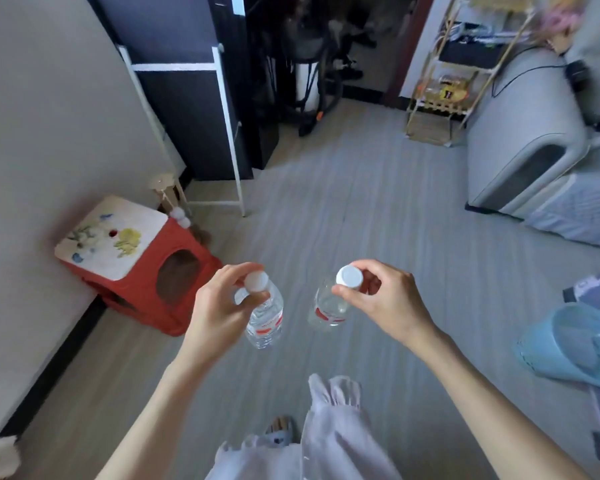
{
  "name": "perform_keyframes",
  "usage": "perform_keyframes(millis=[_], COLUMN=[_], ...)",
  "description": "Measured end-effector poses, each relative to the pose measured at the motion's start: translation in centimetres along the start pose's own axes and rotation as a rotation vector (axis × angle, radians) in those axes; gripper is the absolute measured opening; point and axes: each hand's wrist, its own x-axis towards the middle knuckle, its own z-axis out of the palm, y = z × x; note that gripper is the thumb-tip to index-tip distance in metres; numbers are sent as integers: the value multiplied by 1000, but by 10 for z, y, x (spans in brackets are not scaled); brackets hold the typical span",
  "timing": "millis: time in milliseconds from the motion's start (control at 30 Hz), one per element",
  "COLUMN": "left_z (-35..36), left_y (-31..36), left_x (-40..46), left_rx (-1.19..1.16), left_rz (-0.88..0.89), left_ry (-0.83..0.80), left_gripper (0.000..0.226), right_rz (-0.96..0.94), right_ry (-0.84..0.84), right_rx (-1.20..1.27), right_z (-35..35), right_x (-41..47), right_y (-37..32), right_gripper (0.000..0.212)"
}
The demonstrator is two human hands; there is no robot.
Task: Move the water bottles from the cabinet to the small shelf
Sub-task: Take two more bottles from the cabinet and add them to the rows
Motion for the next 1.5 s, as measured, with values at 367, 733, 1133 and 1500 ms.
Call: perform_keyframes(millis=[367, 733, 1133, 1500], left_z=[88, 181, 288, 447], left_y=[33, 103, 177, 260], left_x=[257, 523, 837, 1049], left_rx=[61, 123, 107, 95], left_rz=[6, 77, 187, 145], left_ry=[-50, -93, -293, -305], left_gripper=[37, 33, 30, 32], right_rz=[79, 119, 277, 266], right_ry=[17, 148, 292, 240], right_rx=[-23, -27, -8, -16], right_z=[-53, -130, -192, -310], right_x=[229, 484, 751, 958], right_y=[106, 200, 304, 440], right_gripper=[27, 28, 24, 26])
